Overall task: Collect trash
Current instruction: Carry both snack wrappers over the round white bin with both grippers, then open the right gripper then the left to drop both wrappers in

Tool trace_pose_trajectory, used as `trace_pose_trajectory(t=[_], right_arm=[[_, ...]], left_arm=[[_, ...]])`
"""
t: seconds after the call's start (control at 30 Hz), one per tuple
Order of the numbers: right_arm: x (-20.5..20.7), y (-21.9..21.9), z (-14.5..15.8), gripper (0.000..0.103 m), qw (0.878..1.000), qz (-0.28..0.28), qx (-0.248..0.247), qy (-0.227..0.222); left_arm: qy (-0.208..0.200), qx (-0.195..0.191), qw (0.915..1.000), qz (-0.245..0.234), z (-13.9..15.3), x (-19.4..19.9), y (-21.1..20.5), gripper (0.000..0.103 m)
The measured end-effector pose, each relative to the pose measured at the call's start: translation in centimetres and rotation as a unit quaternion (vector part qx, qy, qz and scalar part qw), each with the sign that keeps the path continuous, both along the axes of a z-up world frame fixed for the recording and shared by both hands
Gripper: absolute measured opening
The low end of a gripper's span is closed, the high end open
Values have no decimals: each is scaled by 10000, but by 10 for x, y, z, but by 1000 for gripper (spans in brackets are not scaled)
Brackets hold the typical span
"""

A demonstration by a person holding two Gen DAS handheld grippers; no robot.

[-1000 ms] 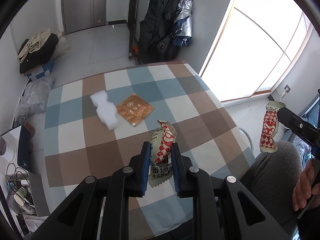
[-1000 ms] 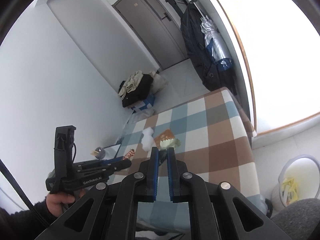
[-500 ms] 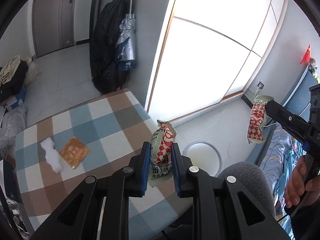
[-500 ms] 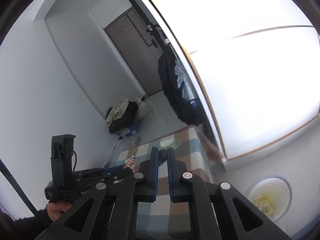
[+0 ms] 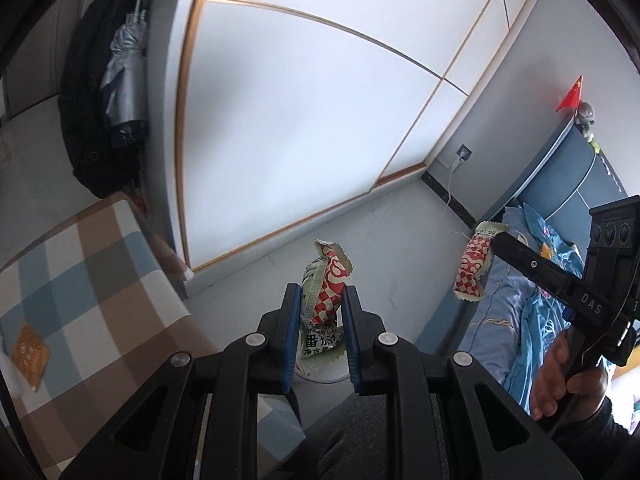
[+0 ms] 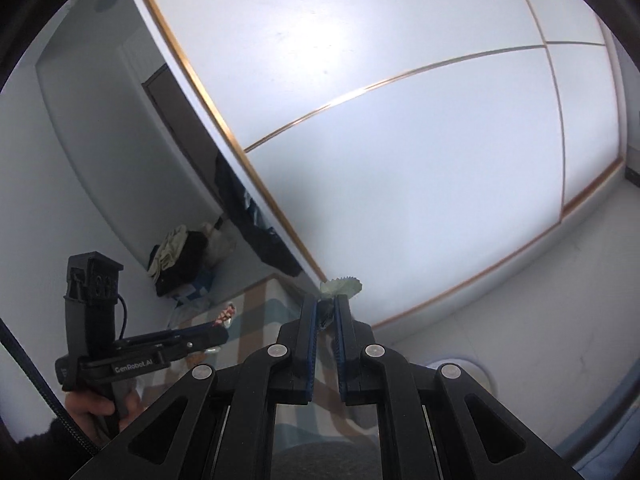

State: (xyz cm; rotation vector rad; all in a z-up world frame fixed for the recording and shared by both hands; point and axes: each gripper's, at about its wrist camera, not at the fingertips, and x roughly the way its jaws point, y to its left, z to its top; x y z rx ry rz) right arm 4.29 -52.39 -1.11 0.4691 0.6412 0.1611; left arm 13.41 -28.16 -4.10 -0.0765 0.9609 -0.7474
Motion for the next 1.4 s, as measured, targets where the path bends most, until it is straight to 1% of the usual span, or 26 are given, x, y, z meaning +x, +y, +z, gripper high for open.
trace_pose_trajectory(t=[0.17, 0.33, 0.4, 0.47, 0.6, 0.73, 0.83, 0.93, 1.1, 1.13, 1.2, 1.27, 1.3, 1.4], right_arm=[[8, -30, -43, 8, 9981, -329, 140, 493], [18, -50, -92, 8, 9935, -463, 269, 1003], [22, -56, -111, 8, 9910, -485, 332, 1201], [25, -63, -130, 8, 9891, -483, 470, 1311], [35, -64, -175, 8, 9815, -494, 607, 1746], [40, -64, -208, 8, 9747, -496, 727, 2054], [38, -61, -226, 8, 9702, -463, 750, 2256], [41, -60, -239, 11, 9661, -440, 803, 2412], [47, -53, -258, 12, 9582, -174, 866, 2723], [47, -51, -260, 14, 9571, -133, 840, 2770], [46, -50, -261, 24, 9564, -136, 788, 2810], [45, -51, -263, 43, 9556, -178, 788, 2833], [44, -53, -263, 47, 9552, -222, 786, 2846], [40, -58, -263, 50, 9543, -321, 789, 2865]], left_arm=[[609, -139, 9976, -310, -31, 14, -37, 16], [1041, -40, 9933, -501, -63, 29, -61, 16], [1189, 5, 9913, -557, -72, 32, -67, 16], [1368, 47, 9889, -582, -85, 37, -72, 16], [1557, 154, 9858, -606, -97, 43, -77, 16], [1704, 225, 9829, -661, -108, 47, -84, 16], [1866, 270, 9797, -673, -116, 50, -90, 16], [1993, 329, 9768, -711, -125, 53, -97, 16], [2103, 420, 9732, -836, -132, 53, -108, 16], [2116, 451, 9727, -844, -134, 54, -109, 16], [2170, 508, 9709, -882, -138, 56, -113, 16], [2202, 595, 9695, -898, -142, 58, -116, 16], [2219, 613, 9690, -894, -143, 59, -116, 16], [2346, 679, 9652, -933, -148, 61, -122, 16]])
